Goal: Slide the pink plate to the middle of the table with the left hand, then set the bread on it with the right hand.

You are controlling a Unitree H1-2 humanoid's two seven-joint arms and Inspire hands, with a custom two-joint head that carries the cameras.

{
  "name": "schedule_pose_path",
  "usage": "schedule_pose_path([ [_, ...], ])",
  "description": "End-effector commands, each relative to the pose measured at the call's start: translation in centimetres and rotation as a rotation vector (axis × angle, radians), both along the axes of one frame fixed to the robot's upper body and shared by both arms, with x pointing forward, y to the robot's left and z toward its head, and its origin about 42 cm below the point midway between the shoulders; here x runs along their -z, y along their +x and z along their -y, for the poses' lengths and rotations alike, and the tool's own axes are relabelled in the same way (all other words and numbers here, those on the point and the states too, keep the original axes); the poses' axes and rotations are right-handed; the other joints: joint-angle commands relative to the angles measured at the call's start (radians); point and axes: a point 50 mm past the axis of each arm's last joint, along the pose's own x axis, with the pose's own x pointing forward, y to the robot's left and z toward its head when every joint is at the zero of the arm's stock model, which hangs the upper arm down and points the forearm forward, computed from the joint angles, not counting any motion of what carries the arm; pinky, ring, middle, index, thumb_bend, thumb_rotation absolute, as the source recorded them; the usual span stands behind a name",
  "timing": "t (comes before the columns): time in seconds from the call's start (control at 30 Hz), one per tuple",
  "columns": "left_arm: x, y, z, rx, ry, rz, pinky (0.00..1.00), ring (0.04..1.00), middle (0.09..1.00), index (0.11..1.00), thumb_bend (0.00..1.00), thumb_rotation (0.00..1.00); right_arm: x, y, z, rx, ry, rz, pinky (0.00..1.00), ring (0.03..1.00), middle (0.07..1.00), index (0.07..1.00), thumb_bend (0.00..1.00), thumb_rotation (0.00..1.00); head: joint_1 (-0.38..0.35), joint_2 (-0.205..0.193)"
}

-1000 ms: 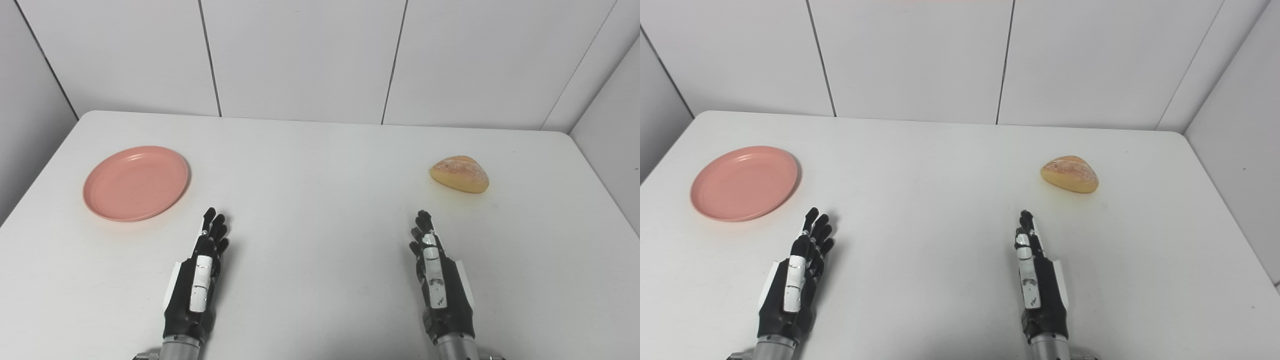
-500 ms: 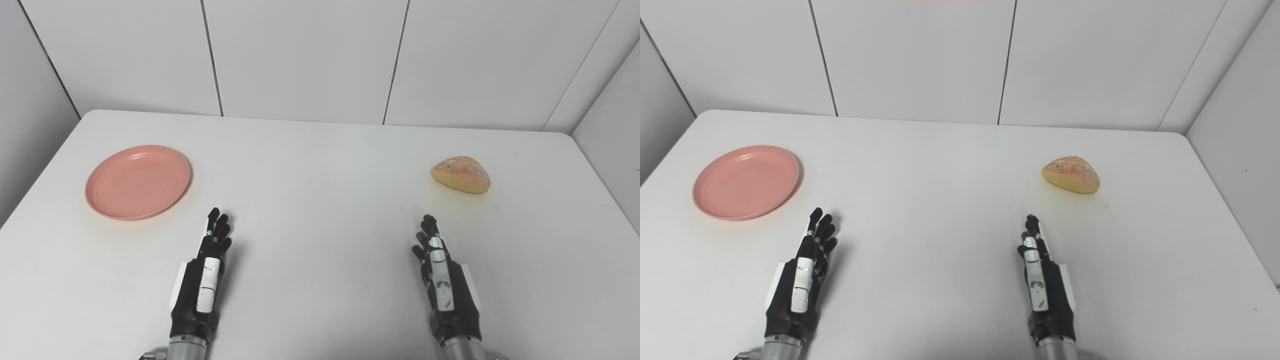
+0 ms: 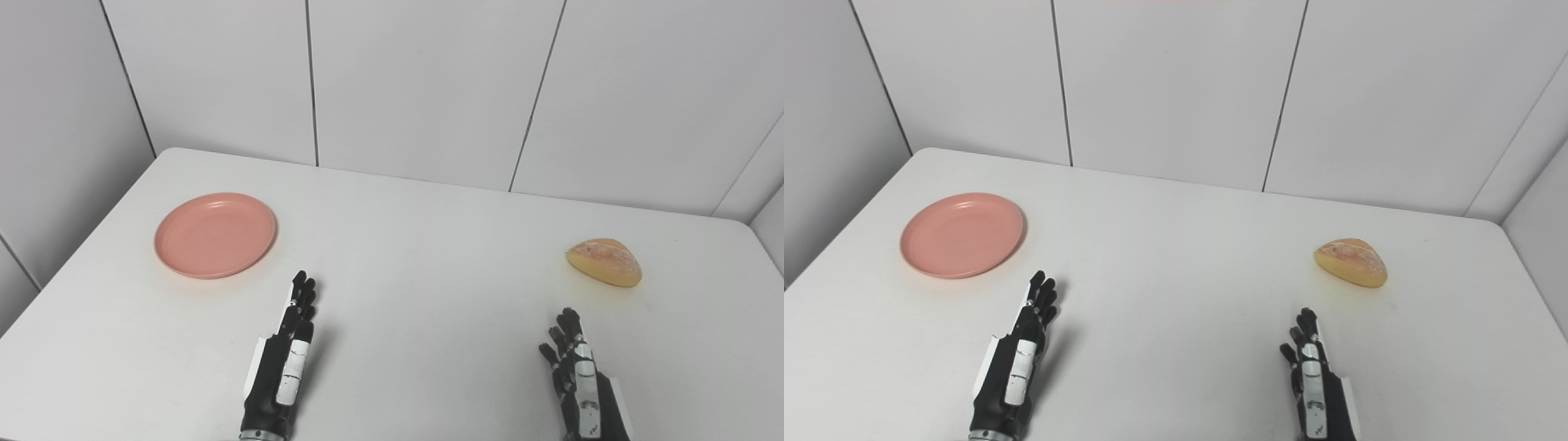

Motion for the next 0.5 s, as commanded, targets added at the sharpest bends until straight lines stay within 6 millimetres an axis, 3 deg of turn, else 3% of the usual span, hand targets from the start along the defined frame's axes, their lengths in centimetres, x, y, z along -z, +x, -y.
schedule_pose_path([
  [0.0, 1.0, 0.8, 2.5, 0.022, -0.041, -0.033, 1.0, 1.0, 1.0, 1.0, 0.72, 1.0, 0.5, 0.2, 0.6, 0.002, -0.006, 0.002, 1.0, 1.0, 1.0, 0.987, 0.72, 1.0, 0.01, -0.012],
  [0.23, 1.5, 0.9, 2.9, 0.013, -0.019, -0.03, 1.0, 1.0, 0.995, 1.0, 0.74, 1.0, 1.3, 0.6, 0.9, 0.005, -0.011, -0.004, 1.0, 1.0, 1.0, 0.982, 0.73, 1.0, 0.021, -0.055],
  [0.47, 1.9, 1.0, 2.6, 0.016, -0.028, -0.029, 1.0, 1.0, 1.0, 1.0, 0.74, 0.99, 1.6, 0.7, 0.5, 0.002, -0.004, -0.002, 1.0, 1.0, 1.0, 0.979, 0.75, 1.0, 0.008, -0.063],
])
